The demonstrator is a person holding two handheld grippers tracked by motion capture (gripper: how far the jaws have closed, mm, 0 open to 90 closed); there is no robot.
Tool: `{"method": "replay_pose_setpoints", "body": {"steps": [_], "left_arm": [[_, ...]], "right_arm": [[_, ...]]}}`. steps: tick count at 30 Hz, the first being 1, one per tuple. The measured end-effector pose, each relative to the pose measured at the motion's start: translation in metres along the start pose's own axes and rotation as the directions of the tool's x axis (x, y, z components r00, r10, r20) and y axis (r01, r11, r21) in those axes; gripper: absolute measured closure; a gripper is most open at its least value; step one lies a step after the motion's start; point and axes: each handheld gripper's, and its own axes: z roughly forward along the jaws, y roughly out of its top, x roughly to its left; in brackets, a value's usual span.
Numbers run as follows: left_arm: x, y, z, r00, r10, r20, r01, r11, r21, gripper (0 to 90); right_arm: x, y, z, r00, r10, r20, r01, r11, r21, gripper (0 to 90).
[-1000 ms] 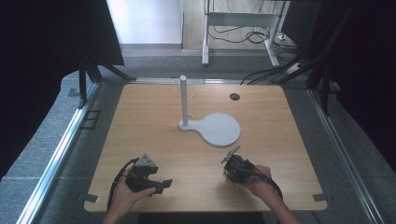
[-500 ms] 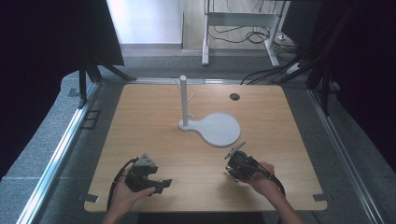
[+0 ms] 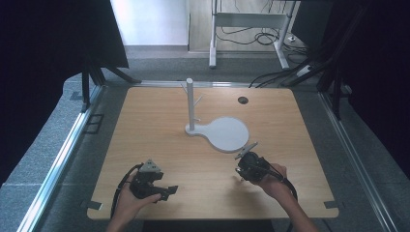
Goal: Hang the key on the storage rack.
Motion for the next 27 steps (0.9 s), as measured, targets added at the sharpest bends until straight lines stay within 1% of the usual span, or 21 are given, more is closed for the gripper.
{"method": "replay_pose_setpoints", "body": {"steps": [13, 17, 20, 23, 25, 27], "left_arm": [[0.000, 0.000, 0.001, 1.0000, -0.003, 0.000, 0.003, 1.0000, 0.000, 22.0], [0.001, 0.000, 0.000, 1.0000, 0.001, 0.000, -0.001, 1.0000, 0.000, 22.0], [0.001, 0.000, 0.000, 1.0000, -0.006, -0.001, 0.006, 1.0000, -0.001, 22.0], [0.001, 0.000, 0.001, 1.0000, -0.006, -0.003, 0.006, 1.0000, 0.002, 22.0], [0.001, 0.000, 0.001, 1.0000, -0.006, -0.002, 0.006, 1.0000, 0.003, 22.0], [0.000, 0.000, 0.002, 1.0000, -0.002, -0.001, 0.002, 1.0000, 0.003, 22.0]], "right_arm": [[-0.006, 0.007, -0.010, 1.0000, 0.004, 0.006, -0.004, 1.000, -0.025, 85.0], [-0.012, 0.013, -0.013, 0.9999, 0.016, -0.004, -0.016, 0.999, -0.037, 85.0], [-0.018, 0.017, -0.016, 0.9997, 0.023, -0.010, -0.023, 0.998, -0.051, 85.0], [-0.023, 0.022, -0.019, 0.9993, 0.035, -0.008, -0.036, 0.997, -0.066, 85.1], [-0.027, 0.027, -0.022, 0.9992, 0.040, -0.010, -0.041, 0.996, -0.085, 85.0], [-0.028, 0.029, -0.023, 0.9990, 0.043, -0.011, -0.044, 0.995, -0.087, 85.0]]}}
